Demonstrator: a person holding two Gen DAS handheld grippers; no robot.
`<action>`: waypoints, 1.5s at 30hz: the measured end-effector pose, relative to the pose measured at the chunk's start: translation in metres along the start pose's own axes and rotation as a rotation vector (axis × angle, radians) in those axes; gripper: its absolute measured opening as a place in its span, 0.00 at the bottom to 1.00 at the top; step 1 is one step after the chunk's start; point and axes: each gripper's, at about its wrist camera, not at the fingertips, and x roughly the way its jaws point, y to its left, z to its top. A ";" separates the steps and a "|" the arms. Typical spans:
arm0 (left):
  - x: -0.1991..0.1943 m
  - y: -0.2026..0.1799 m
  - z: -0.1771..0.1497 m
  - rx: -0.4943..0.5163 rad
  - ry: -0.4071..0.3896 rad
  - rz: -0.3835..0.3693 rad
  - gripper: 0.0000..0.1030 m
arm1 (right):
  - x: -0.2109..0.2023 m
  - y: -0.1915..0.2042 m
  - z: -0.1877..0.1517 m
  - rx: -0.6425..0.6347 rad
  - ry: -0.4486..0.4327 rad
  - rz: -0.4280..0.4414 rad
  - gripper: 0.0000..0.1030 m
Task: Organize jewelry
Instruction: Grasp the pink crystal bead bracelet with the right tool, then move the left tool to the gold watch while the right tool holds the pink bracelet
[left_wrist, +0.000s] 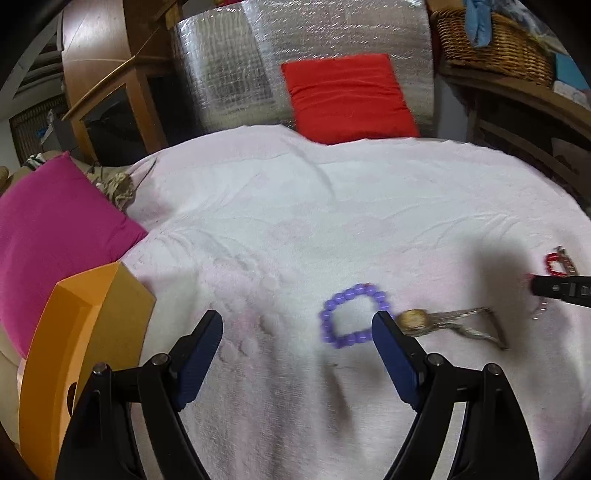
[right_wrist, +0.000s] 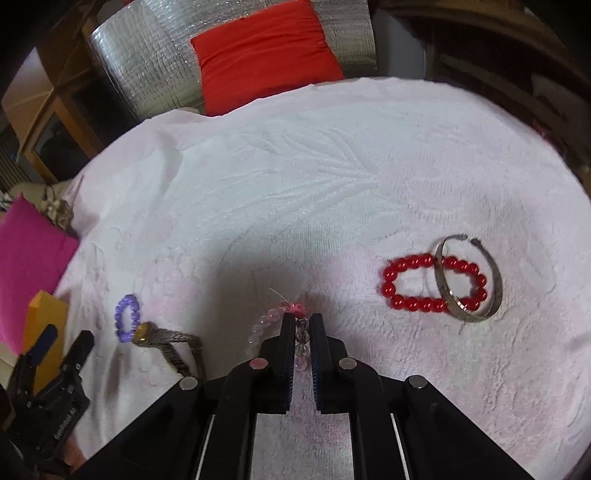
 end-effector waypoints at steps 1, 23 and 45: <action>-0.003 -0.003 0.000 0.008 -0.005 -0.004 0.81 | -0.003 -0.001 0.001 0.008 0.003 0.017 0.08; -0.041 0.009 0.000 0.034 -0.060 0.079 0.81 | 0.012 0.019 -0.001 -0.027 0.078 0.046 0.18; -0.045 0.026 -0.001 0.004 -0.070 0.112 0.81 | 0.003 0.035 -0.006 -0.135 -0.026 -0.048 0.08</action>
